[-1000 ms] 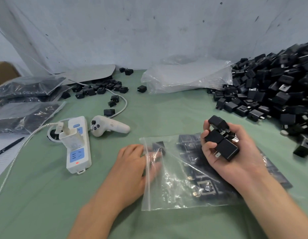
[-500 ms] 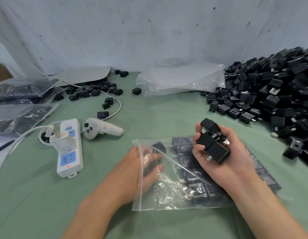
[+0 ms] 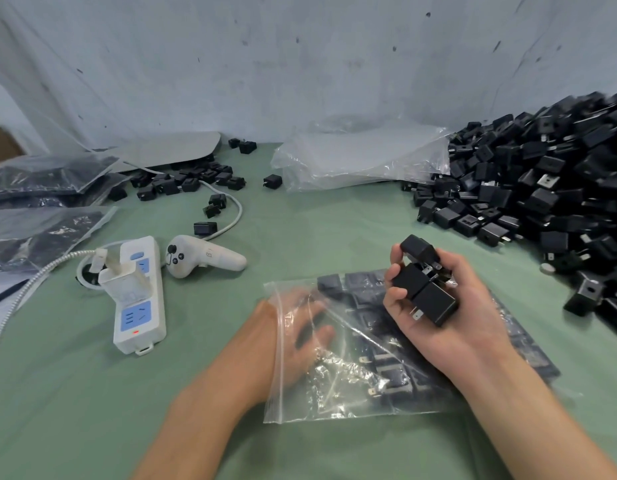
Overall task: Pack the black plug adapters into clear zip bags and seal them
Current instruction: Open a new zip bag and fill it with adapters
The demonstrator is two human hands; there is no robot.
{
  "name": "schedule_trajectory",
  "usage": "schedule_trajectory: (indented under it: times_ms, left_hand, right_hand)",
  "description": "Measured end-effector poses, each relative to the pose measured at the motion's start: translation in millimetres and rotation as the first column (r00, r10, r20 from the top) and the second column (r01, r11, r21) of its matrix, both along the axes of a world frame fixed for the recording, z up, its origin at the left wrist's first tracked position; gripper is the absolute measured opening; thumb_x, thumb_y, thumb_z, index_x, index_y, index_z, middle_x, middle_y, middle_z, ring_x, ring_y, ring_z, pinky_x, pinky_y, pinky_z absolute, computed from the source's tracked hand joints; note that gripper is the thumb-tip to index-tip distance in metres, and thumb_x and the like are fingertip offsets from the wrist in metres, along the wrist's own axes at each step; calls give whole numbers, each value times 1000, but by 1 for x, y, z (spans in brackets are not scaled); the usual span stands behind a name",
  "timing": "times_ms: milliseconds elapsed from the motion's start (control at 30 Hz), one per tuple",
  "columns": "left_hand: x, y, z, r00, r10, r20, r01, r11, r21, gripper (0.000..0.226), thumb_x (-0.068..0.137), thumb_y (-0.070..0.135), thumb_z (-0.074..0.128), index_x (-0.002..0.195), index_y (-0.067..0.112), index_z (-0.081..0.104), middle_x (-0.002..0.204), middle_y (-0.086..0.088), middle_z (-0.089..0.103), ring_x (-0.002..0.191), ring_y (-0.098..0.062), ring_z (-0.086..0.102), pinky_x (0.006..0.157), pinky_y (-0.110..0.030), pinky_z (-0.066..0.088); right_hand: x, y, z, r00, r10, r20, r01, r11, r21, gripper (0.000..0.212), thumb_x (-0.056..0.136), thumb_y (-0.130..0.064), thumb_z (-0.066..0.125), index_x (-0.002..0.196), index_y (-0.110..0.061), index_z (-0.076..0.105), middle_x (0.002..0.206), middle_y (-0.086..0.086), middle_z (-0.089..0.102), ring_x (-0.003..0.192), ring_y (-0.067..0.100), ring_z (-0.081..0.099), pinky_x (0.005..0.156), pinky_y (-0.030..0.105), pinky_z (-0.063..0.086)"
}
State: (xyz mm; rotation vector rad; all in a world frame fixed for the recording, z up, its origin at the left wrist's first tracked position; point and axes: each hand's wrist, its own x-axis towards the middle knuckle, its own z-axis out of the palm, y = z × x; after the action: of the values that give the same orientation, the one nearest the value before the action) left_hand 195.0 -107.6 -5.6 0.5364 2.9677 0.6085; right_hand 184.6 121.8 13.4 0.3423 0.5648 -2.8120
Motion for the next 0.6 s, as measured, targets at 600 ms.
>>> schedule_trajectory:
  times_ms: [600]
  left_hand:
    - [12, -30, -1, 943, 303, -140, -227, 890, 395, 36, 91, 5, 55, 82, 36, 70, 94, 32, 67, 95, 11, 58, 84, -17, 45]
  right_hand:
    - [3, -1, 8, 999, 25, 23, -26, 1000, 17, 36, 86, -24, 66, 118, -7, 63, 116, 8, 72, 79, 20, 64, 49, 22, 46]
